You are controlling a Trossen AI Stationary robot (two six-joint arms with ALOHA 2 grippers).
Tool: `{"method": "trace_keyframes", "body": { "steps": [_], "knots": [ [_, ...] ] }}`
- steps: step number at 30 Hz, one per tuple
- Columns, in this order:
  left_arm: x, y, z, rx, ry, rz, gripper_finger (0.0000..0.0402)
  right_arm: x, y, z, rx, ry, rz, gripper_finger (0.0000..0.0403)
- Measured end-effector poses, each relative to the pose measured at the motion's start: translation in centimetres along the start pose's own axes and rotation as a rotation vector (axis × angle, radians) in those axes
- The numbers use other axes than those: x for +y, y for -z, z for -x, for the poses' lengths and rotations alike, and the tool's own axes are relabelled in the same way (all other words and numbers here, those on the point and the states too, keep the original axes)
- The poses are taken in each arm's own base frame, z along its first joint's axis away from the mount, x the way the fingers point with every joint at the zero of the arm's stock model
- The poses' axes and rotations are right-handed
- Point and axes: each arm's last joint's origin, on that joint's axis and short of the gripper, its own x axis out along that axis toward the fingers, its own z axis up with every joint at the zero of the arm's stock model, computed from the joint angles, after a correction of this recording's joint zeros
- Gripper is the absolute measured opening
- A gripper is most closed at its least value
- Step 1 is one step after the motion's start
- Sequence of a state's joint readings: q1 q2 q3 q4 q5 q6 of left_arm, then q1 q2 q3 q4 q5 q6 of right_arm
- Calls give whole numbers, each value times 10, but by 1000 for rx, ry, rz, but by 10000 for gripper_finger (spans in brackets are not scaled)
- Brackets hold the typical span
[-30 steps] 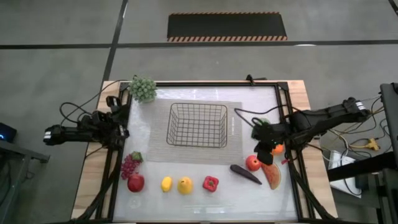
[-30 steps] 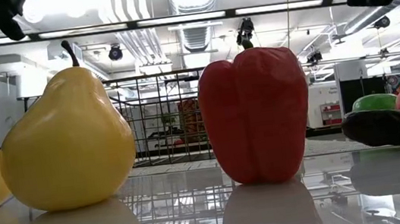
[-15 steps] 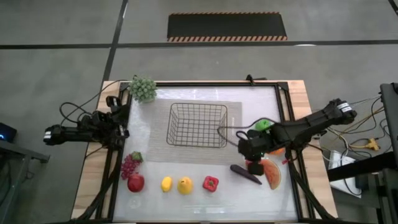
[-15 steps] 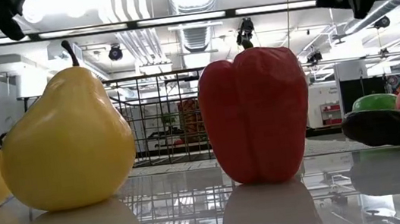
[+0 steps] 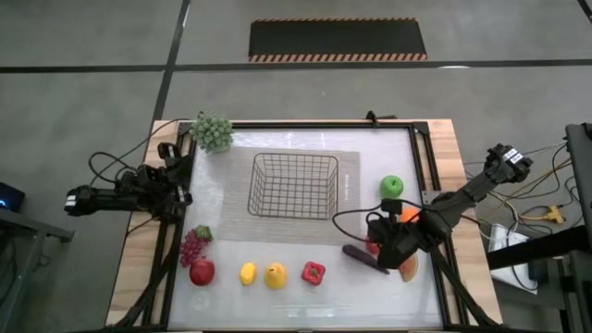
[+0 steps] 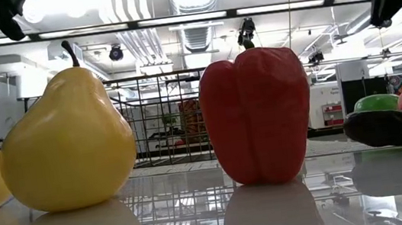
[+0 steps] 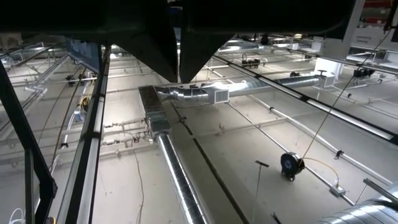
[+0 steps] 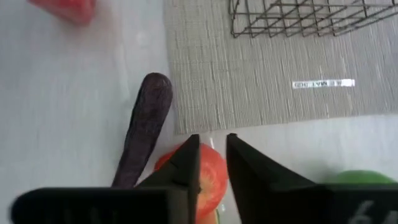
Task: Build produce basket
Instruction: Put the red apple into the wire basket
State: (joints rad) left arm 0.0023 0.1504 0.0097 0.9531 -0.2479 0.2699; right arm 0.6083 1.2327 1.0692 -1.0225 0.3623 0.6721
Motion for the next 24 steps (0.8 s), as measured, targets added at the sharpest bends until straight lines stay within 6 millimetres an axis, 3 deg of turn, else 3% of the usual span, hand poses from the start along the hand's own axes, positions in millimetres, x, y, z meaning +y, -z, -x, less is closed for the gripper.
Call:
{"method": "trace_keyframes", "body": {
  "steps": [8,13,18,24],
  "knots": [
    [0,0,0,-1,-1,-7,0,-3,5,-3,77,15,-208,231],
    [0,0,0,-3,-5,-8,0,3,7,-13,156,-4,-194,306],
    [0,0,0,-3,-6,-8,0,6,12,-24,226,-2,-170,341],
    [0,0,0,-3,-6,-8,0,4,26,-40,262,3,-162,339]
  ]
}}
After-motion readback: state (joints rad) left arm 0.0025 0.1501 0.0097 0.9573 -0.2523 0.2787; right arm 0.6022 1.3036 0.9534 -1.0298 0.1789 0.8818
